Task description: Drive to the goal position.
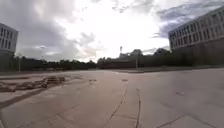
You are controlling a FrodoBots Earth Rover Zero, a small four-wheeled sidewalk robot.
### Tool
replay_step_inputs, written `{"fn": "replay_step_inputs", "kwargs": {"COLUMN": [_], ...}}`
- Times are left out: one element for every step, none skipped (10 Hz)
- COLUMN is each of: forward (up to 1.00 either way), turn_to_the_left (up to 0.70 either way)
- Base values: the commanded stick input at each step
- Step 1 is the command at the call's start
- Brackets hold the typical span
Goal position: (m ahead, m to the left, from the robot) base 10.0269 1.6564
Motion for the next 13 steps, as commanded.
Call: {"fn": "replay_step_inputs", "kwargs": {"forward": [0.7, 0.7, 0.7, 0.7, 0.7, 0.7, 0.7, 0.7, 0.7, 0.7, 0.7, 0.7, 0.7], "turn_to_the_left": [0.0, 0.0, 0.0, 0.0, 0.0, 0.0, 0.0, 0.0, 0.0, 0.0, 0.0, 0.0, 0.0]}}
